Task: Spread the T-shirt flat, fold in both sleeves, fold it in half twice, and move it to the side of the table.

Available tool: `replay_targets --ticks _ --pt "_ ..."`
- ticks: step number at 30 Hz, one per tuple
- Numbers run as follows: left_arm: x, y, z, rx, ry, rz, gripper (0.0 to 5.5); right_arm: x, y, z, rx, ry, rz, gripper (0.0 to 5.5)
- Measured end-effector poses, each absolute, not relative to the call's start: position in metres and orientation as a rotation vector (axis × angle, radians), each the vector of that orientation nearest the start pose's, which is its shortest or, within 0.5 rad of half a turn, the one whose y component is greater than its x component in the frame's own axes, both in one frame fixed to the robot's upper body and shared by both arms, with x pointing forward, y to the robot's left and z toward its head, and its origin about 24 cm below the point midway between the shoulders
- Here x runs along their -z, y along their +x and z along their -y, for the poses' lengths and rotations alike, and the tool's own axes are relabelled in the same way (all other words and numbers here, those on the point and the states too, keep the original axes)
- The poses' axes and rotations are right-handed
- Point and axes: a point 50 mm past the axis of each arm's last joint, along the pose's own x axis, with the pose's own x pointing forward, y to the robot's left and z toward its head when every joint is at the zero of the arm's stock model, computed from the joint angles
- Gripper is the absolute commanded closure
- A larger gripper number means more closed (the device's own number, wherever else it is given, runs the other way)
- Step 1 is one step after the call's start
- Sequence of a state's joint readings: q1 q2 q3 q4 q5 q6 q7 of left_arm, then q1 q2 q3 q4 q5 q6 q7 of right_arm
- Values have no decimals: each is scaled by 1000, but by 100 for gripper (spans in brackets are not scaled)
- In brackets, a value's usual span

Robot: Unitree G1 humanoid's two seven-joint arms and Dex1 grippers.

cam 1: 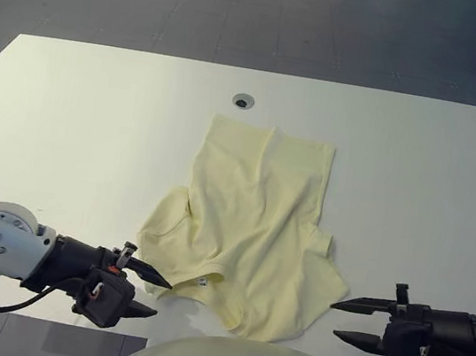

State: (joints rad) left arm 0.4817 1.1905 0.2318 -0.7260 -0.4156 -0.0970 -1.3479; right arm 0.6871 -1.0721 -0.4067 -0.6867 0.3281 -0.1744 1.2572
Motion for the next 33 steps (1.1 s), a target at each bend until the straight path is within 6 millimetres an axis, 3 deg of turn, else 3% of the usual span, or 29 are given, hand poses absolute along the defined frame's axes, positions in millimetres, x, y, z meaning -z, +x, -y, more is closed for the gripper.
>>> replay_targets --ticks 4,7,12,19,25,29,33 --pt "-174 138 -201 1666 791 -167 222 -150 139 226 -1324 -890 -241 242" --pt "-174 165 -204 1486 862 -86 176 -141 157 224 -1200 -903 -251 197" --pt "-142 208 -216 1232 1069 -126 248 -124 169 218 -1133 -949 -248 117" --pt "-112 227 -225 1168 1128 -165 369 -99 177 217 -1111 -1022 -296 10" --pt "-89 236 -218 1186 1102 -165 457 -86 181 211 -1107 -1046 -298 10" --pt "-85 245 -221 1161 1130 -164 525 -84 191 209 -1072 -1083 -262 10" --pt "-73 246 -224 1174 1144 -199 547 -82 193 211 -1065 -1093 -253 10"
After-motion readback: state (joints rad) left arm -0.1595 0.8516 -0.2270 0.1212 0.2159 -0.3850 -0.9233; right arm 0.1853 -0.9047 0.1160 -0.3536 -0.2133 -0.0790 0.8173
